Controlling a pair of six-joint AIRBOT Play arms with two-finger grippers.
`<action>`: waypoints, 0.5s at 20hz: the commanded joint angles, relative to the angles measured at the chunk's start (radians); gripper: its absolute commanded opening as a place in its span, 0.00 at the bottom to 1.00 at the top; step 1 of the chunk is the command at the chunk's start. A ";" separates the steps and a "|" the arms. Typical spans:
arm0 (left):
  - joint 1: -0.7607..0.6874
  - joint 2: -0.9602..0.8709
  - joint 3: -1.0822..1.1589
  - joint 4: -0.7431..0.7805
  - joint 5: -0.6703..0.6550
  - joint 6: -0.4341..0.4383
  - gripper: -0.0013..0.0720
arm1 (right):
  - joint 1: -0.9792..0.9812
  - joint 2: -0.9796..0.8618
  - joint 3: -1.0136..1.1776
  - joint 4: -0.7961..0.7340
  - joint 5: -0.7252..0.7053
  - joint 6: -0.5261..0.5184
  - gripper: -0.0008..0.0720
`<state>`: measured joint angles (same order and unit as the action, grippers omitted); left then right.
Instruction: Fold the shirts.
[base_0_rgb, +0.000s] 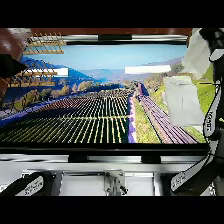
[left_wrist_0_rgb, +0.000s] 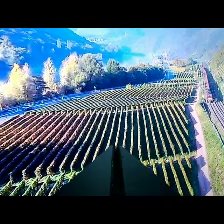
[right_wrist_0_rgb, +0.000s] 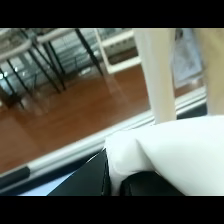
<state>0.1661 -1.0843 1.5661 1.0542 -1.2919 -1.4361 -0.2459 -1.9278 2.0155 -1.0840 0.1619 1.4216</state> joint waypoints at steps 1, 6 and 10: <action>0.000 -0.006 0.000 0.000 0.001 -0.001 0.05 | 0.004 -0.004 0.001 0.000 0.115 -0.034 0.09; 0.000 -0.008 0.000 0.000 0.000 0.000 0.05 | 0.003 0.056 0.001 -0.214 0.467 -0.039 0.09; 0.000 -0.008 0.000 0.000 0.000 0.000 0.05 | 0.004 0.128 0.001 -0.402 0.612 -0.021 0.09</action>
<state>0.1661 -1.0924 1.5661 1.0538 -1.2919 -1.4364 -0.2436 -1.8446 2.0159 -1.3388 0.6266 1.3922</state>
